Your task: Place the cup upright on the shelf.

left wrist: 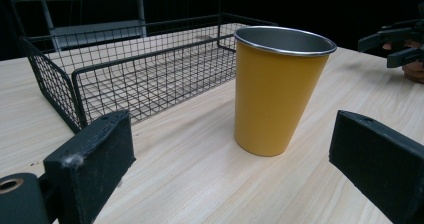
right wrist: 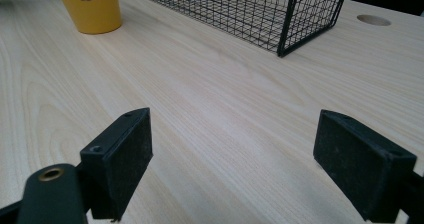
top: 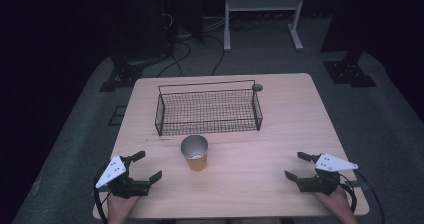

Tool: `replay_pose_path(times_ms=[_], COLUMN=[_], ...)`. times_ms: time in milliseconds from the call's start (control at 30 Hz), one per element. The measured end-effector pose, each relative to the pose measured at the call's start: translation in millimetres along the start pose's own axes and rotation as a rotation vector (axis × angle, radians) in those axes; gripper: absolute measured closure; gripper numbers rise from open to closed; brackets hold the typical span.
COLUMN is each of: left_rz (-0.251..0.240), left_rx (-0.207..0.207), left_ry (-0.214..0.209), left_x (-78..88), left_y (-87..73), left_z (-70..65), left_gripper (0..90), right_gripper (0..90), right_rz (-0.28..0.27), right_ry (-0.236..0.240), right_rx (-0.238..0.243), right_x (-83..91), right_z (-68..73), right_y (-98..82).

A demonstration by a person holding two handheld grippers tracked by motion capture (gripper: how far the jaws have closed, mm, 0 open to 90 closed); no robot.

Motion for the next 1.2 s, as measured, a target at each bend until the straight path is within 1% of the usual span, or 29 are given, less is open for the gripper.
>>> replay_pose_path(times_ms=[167, 400, 533, 633, 800, 933, 1033, 1200], left_rz=[0.001, 0.016, 0.010, 0.011, 0.017, 0.022, 0.043, 0.077], left_rx=[-0.004, -0.017, -0.013, -0.022, -0.023, -0.043, -0.052, -0.038], left_ry=[-0.005, -0.020, -0.028, -0.034, -0.051, -0.060, -0.070, -0.084], left_x=[-2.6, -5.1, -5.9, -7.8, -13.9, -19.2, -24.7, -32.6], left_y=[0.5, -1.0, 0.4, 2.2, 2.9, 5.6, 6.4, 5.0], left_z=[-1.8, -4.9, -6.9, -10.1, -14.2, -19.5, -21.5, -21.4], left_gripper=[3.1, 2.7, 2.4, 2.4, 2.3, 2.3, 2.2, 1.9], right_gripper=[14.8, 14.8, 14.8, 14.8, 14.8, 14.8, 14.8, 14.8], right_rz=[-0.001, 0.013, 0.022, 0.022, 0.025, 0.027, 0.029, 0.031], right_ry=[-0.004, -0.013, -0.019, -0.020, -0.022, -0.026, -0.029, -0.029], right_rx=[0.009, 0.014, 0.017, 0.020, 0.022, 0.026, 0.027, 0.023], right_x=[0.1, -0.9, -1.5, -1.6, -1.9, -1.8, -2.0, -2.2], right_z=[0.4, 0.8, 0.7, 1.1, 1.3, 1.3, 1.3, 1.2], right_y=[0.2, -0.4, -0.7, -0.7, -0.7, -0.8, -0.8, -1.0])
Point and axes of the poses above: each handheld gripper's, and its own axes: x roughly backward along the jaws, y roughly out of its top, z roughly to its left, the point moved 9 cm from there along -x, roughly forward along the jaws, and after that the axes turned 14 degrees about x, right-handed, at the moved point
